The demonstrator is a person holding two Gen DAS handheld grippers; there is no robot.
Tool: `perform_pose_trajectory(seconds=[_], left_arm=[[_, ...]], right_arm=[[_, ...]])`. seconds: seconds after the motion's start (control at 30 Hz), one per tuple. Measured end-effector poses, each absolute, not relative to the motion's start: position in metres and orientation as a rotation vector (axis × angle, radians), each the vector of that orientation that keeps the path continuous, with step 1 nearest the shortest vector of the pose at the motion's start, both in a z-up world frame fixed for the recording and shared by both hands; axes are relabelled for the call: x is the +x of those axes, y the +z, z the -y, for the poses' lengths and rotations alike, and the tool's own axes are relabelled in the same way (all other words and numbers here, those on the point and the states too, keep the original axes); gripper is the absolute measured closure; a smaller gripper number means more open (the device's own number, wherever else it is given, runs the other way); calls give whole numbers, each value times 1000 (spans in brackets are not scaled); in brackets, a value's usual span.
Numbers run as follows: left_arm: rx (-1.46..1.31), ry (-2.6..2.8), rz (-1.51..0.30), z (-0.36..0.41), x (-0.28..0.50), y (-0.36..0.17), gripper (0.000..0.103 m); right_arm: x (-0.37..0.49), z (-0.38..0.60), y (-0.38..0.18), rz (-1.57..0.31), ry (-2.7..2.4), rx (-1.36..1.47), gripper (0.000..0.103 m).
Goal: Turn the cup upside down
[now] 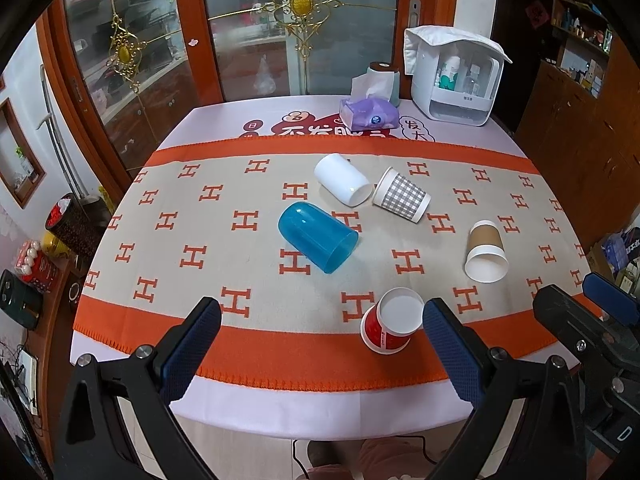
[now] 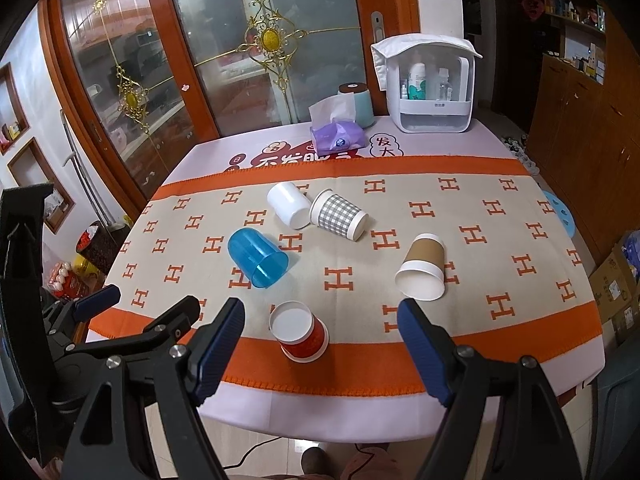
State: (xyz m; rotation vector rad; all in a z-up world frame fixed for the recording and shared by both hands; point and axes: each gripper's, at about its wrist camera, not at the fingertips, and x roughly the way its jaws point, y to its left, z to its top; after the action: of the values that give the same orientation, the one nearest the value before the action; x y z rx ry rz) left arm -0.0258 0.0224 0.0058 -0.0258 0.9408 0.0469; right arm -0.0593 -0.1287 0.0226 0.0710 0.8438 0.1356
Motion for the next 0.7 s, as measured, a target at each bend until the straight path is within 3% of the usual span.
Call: perform_pose_trajectory(seconds=[0.7], left_arm=[[-18, 35, -944, -21, -20, 2, 3]], right_arm=[[-58, 129, 23, -848, 139, 72, 24]])
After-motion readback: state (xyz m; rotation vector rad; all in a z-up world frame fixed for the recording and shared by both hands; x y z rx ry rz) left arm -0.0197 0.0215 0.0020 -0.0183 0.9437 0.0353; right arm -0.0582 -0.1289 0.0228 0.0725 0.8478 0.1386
